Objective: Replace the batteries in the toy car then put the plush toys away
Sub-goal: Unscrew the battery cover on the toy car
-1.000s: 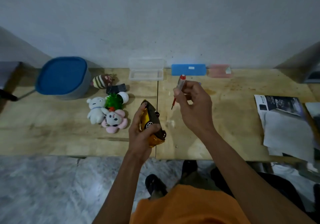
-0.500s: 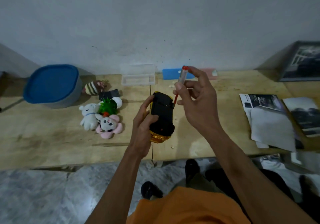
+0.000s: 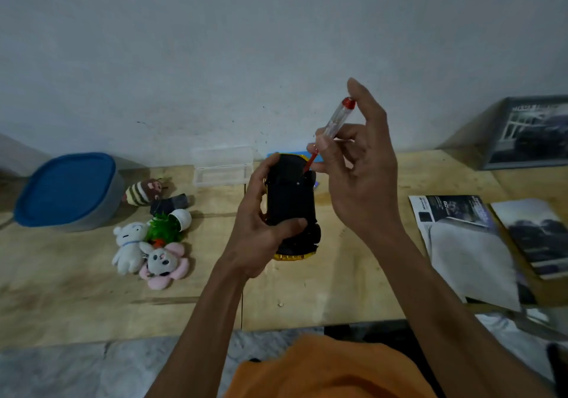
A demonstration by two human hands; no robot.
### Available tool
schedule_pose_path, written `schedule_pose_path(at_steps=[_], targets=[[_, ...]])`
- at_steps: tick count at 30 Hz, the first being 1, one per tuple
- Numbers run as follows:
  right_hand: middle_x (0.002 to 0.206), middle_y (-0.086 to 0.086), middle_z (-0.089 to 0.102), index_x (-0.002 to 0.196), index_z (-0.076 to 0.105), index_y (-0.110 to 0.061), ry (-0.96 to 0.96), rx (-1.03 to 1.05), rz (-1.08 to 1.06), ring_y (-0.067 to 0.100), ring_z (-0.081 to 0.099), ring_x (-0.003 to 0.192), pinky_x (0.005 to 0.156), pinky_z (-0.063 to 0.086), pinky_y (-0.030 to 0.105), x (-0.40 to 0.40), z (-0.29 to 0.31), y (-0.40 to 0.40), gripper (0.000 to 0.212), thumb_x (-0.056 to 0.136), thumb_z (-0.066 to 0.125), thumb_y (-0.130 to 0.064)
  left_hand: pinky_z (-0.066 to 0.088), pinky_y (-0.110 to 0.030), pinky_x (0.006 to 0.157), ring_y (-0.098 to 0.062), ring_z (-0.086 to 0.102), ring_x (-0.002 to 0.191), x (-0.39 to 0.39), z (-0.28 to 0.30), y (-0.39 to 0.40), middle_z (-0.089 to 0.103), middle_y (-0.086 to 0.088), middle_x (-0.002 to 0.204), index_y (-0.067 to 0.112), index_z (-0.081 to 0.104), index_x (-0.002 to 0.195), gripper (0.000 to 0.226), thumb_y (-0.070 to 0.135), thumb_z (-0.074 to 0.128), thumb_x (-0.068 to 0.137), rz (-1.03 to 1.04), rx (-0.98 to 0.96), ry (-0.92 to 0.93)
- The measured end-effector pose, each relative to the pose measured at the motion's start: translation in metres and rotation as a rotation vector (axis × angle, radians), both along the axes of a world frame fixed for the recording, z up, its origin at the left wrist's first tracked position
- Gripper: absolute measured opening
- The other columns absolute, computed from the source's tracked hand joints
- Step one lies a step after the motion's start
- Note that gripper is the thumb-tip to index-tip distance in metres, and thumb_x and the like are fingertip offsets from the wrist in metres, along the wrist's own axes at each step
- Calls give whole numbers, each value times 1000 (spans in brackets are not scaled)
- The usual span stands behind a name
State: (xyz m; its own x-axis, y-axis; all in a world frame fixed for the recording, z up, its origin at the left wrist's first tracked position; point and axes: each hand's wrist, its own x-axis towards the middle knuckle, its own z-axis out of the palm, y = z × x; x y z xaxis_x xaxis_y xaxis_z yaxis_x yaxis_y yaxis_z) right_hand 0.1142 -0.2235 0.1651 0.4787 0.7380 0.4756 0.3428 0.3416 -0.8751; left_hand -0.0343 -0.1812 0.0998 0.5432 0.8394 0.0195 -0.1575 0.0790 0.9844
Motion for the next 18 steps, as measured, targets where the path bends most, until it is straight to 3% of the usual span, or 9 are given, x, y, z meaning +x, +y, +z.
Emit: schedule_pose_path(at_steps=[6,11,18], targets=[[95,3,67,148,34,-23,9,22,21,24,73,88,74,62,40,16,10,4,56,100,59,-7,60,-46,79,-31,63,119,13,13,4,46,-4,147,34,42,144,100,-13,80,64,-25,20,-11],[96,5,67,149,34,-17,12,45,56,24,73,88,73,62,37,18,14,9,56,100,58,-6,60,-49,82,-33,65,115,14,21,6,45,-6,148,30,37,149,105,-14,81,64,-33,71,-14],[95,4,68,148,34,-17,15,43,47,23,73,88,73,62,36,14,11,15,56,100,59,-5,60,-43,78,-32,69,104,9,24,10,47,-7,146,25,33,151,107,-16,79,64,-38,76,-4]])
